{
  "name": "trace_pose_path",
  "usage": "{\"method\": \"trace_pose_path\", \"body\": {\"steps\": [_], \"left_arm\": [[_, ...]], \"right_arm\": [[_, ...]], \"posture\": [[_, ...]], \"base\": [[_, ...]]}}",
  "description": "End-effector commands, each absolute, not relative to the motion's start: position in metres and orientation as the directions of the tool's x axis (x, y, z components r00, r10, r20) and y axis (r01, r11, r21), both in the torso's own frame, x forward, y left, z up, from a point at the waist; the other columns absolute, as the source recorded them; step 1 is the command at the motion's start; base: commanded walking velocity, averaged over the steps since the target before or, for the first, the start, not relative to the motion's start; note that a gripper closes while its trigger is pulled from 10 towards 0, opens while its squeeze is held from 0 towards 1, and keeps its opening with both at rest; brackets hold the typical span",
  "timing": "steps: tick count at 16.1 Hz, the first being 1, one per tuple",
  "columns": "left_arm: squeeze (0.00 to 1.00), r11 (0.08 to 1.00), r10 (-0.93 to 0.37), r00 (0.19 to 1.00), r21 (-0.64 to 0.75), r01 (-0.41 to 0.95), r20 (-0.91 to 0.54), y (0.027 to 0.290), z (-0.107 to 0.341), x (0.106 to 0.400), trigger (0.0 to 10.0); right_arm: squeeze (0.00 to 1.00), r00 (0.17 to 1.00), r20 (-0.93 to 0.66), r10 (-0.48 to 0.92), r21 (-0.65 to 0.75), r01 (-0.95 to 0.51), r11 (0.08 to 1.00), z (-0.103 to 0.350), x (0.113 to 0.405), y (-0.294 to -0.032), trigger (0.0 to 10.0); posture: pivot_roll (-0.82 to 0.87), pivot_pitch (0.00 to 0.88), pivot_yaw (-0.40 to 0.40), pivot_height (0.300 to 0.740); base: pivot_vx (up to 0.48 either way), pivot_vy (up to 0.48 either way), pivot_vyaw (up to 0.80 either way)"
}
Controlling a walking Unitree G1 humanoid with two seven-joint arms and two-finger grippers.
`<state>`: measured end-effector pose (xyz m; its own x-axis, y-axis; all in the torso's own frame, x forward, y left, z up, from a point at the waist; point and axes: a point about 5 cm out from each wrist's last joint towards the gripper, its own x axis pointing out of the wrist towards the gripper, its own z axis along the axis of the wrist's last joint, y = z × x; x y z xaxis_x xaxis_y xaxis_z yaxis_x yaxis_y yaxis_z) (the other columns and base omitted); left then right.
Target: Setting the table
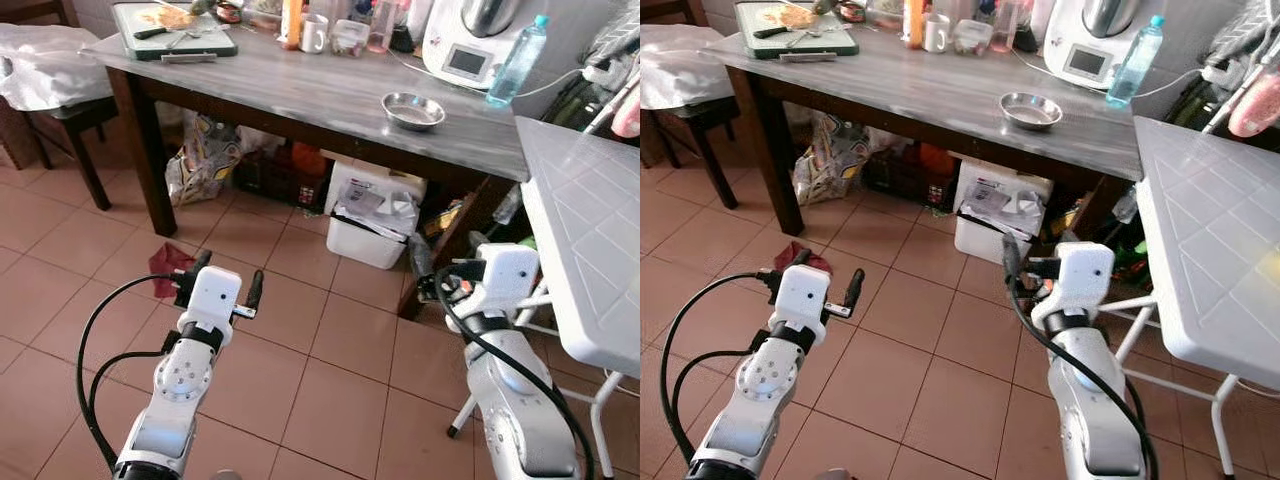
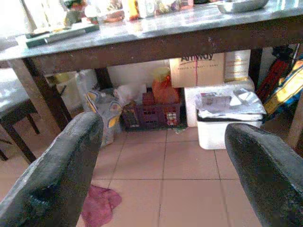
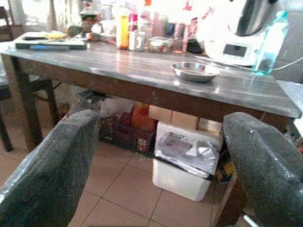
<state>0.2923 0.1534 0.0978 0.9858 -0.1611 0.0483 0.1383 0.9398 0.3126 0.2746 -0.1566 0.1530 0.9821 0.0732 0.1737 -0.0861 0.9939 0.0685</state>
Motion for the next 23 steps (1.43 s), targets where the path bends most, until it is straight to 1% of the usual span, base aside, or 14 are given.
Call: {"method": "trace_pose_path", "body": {"steps": [1,2,5,7,8,10,11,13,14,16,20,21,23], "left_arm": [[0.00,0.930,-0.199,0.978,0.326,0.168,0.064,0.148,0.103,0.298,10.0],[0.00,0.927,-0.206,0.976,0.331,0.174,0.065,0.148,0.104,0.299,10.0],[0.00,0.901,-0.285,0.956,0.362,0.240,0.073,0.137,0.113,0.315,10.0],[0.00,0.885,-0.326,0.942,0.374,0.275,0.079,0.128,0.117,0.321,10.0],[0.00,0.879,-0.346,0.935,0.374,0.294,0.080,0.124,0.119,0.323,10.0],[0.00,0.875,-0.368,0.926,0.368,0.316,0.081,0.116,0.120,0.326,10.0],[0.00,0.872,-0.381,0.921,0.362,0.329,0.080,0.112,0.119,0.326,10.0],[0.00,0.871,-0.398,0.915,0.344,0.352,0.070,0.105,0.114,0.326,10.0],[0.00,0.863,-0.419,0.905,0.341,0.373,0.070,0.096,0.108,0.324,10.0],[0.00,0.857,-0.430,0.900,0.345,0.382,0.073,0.093,0.107,0.324,10.0],[0.00,0.838,-0.484,0.873,0.319,0.443,0.061,0.080,0.104,0.323,10.0],[0.00,0.828,-0.506,0.860,0.317,0.462,0.069,0.076,0.105,0.321,10.0],[0.00,0.840,-0.490,0.870,0.304,0.450,0.065,0.082,0.101,0.319,10.0]], "right_arm": [[0.00,0.987,0.163,0.008,0.063,-0.019,0.998,0.148,0.271,-0.169,10.0],[0.00,0.986,0.167,-0.005,0.060,-0.006,0.998,0.148,0.270,-0.171,10.0],[0.00,0.975,0.197,-0.106,0.055,0.097,0.994,0.147,0.256,-0.176,10.0],[0.00,0.968,0.205,-0.144,0.059,0.134,0.989,0.147,0.250,-0.178,10.0],[0.00,0.965,0.208,-0.159,0.059,0.150,0.987,0.147,0.248,-0.179,10.0],[0.00,0.961,0.207,-0.184,0.056,0.176,0.983,0.146,0.244,-0.184,10.0],[0.00,0.959,0.205,-0.195,0.052,0.189,0.981,0.146,0.241,-0.187,10.0],[0.00,0.959,0.199,-0.202,0.035,0.199,0.979,0.147,0.237,-0.189,10.0],[0.00,0.959,0.190,-0.212,0.021,0.212,0.977,0.146,0.234,-0.193,10.0],[0.00,0.959,0.183,-0.218,0.015,0.220,0.975,0.146,0.233,-0.194,10.0],[0.00,0.952,0.166,-0.258,0.014,0.260,0.966,0.142,0.220,-0.197,10.0],[0.00,0.948,0.158,-0.276,0.011,0.277,0.961,0.140,0.213,-0.198,10.0],[0.00,0.942,0.142,-0.303,0.014,0.304,0.953,0.138,0.204,-0.198,10.0]], "posture": [[0.26,0.061,-0.115,0.714],[0.26,0.061,-0.115,0.714],[0.19,0.051,-0.017,0.714],[0.16,0.049,0.013,0.714],[0.13,0.048,0.040,0.714],[0.10,0.049,0.047,0.714],[0.08,0.051,0.038,0.714],[0.04,0.049,-0.002,0.714],[0.00,0.039,-0.039,0.714],[0.00,0.037,-0.041,0.714],[-0.06,0.067,0.017,0.714],[-0.07,0.077,0.029,0.714],[-0.10,0.085,0.050,0.714]], "base": [[0.000,0.000,0.00],[0.000,0.000,0.00],[0.000,0.000,0.00],[0.000,0.000,0.00],[0.000,0.000,0.00],[0.000,0.000,0.00],[0.000,0.000,0.00],[0.000,0.000,0.00],[0.000,0.000,0.00],[0.000,0.000,0.00],[0.000,0.000,0.00],[0.000,0.000,0.00],[0.000,0.000,0.00]]}}
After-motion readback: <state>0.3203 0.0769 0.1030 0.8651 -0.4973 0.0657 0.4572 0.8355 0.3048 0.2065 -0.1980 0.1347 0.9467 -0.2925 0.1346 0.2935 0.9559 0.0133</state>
